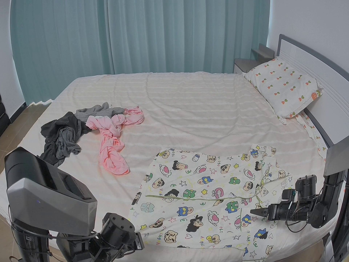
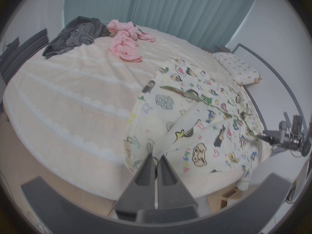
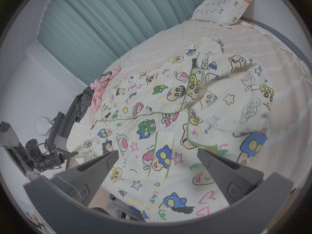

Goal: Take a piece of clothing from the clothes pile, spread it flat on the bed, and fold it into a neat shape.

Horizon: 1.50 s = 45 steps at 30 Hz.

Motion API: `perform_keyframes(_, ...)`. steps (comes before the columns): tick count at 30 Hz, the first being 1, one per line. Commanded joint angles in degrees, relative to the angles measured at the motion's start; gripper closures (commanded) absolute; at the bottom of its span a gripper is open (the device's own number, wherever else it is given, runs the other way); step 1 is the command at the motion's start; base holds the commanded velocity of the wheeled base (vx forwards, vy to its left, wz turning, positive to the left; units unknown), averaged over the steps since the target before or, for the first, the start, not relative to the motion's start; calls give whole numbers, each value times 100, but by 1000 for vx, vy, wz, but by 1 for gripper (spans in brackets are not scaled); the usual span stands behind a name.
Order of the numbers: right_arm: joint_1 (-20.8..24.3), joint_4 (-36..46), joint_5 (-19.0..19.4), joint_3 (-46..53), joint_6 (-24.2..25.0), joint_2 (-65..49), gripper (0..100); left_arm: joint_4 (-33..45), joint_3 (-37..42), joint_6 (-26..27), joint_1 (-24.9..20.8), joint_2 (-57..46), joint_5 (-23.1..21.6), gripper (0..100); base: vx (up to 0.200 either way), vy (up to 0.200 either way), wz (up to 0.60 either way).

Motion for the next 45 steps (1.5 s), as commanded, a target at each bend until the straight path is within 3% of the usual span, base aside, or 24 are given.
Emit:
perform_keyframes(1,17,1,3,26,-3,69,0,-273,374,215,-248,114,-403,0,0,0,0)
perform_keyframes(4,17,-8,3,26,-3,69,0,-457,480,557,-266,166,-676,0,0,0,0)
perform_keyframes(9,17,-8,3,35,-3,60,0,-554,436,812,-266,386,-658,0,0,0,0)
perform_keyframes(14,17,-8,3,43,-3,69,0,-1187,506,382,15,61,-685,0,0,0,0)
perform_keyframes(16,17,-17,3,43,-3,69,0,-1354,612,-93,218,-264,-729,0,0,0,0)
perform_keyframes(24,17,-17,12,43,-3,69,0,-1362,612,-357,1000,-431,-746,0,0,0,0)
perform_keyframes(29,17,-25,12,35,-3,69,0,-1336,533,-682,1721,-879,-1511,0,0,0,0)
perform_keyframes(32,17,-25,12,26,-3,69,0,-1213,207,-673,1773,-730,-1414,0,0,0,0)
perform_keyframes(37,17,-228,12,78,-3,69,0,343,-1014,-647,1747,-211,-887,0,0,0,0)
perform_keyframes(38,17,-236,12,87,-3,78,0,413,-1049,-647,1747,-211,-878,0,0,0,0)
perform_keyframes(40,9,-439,12,158,-3,78,0,1564,-1673,-655,1633,-238,-790,0,0,0,0)
perform_keyframes(41,9,-439,12,158,-3,78,0,1564,-1673,-655,1633,-238,-790,0,0,0,0)
perform_keyframes(42,9,-544,3,210,5,78,0,2215,-2034,-647,1474,-238,-746,0,0,0,0)
perform_keyframes(45,0,-641,12,245,5,69,0,2883,-2482,-638,1202,-203,-641,0,0,0,0)
